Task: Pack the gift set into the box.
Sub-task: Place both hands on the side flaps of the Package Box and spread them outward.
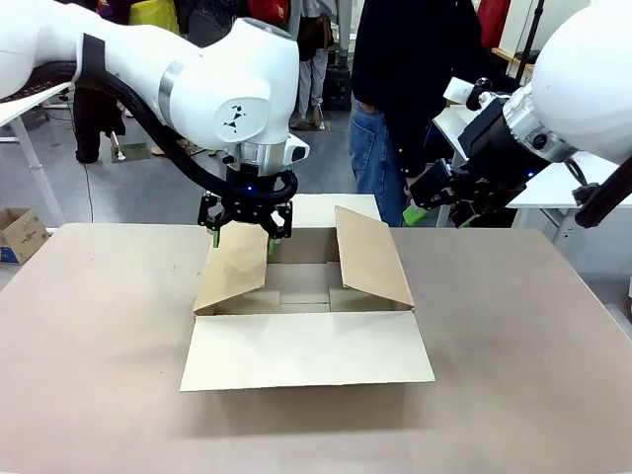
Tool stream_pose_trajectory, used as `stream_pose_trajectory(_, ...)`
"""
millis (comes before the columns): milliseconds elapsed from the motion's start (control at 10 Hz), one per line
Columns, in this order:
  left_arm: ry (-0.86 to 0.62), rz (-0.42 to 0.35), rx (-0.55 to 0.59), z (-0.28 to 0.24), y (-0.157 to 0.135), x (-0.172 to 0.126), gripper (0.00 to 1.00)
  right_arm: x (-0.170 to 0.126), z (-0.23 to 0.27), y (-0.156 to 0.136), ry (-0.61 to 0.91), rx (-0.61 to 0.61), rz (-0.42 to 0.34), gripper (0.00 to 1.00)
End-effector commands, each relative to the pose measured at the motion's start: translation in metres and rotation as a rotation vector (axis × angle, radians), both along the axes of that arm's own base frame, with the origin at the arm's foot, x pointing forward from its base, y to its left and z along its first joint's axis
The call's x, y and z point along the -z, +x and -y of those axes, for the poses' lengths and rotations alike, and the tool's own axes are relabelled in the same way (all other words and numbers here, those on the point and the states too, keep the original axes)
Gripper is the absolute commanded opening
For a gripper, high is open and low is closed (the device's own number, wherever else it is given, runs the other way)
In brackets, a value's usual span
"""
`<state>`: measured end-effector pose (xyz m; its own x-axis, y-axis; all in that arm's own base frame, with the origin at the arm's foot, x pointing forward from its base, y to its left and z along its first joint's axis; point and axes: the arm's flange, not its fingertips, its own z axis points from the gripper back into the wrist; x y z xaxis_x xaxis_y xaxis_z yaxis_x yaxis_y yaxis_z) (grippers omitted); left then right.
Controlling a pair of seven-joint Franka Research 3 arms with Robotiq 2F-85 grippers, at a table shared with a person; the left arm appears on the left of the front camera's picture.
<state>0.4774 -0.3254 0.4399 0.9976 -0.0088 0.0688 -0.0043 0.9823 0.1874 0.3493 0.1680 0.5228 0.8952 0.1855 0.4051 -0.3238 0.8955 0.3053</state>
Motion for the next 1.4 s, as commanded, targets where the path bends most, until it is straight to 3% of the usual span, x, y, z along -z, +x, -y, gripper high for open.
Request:
stream_pose_trajectory(0, 0.053, 0.054, -0.034, -0.014, -0.01, -0.011, 1.0, -0.001, -0.002, -0.003, -0.007, 0.025, -0.001, 1.0)
stream_pose_trajectory(400, 0.002, 0.123, -0.038, -0.041, -0.024, -0.034, 1.0, -0.001, -0.002, -0.003, -0.007, 0.025, -0.001, 1.0)
stream_pose_trajectory(700, -0.053, 0.139, -0.108, -0.084, -0.027, -0.043, 1.0, -0.001, -0.002, -0.003, -0.007, 0.025, -0.001, 1.0)
stream_pose_trajectory(1000, -0.189, 0.145, -0.166, -0.143, -0.038, -0.048, 1.0, -0.001, -0.002, -0.003, -0.007, 0.025, -0.001, 1.0)
stream_pose_trajectory(1300, -0.372, 0.107, -0.149, -0.19, -0.044, -0.03, 1.0, -0.001, -0.002, -0.003, -0.007, 0.025, -0.001, 1.0)
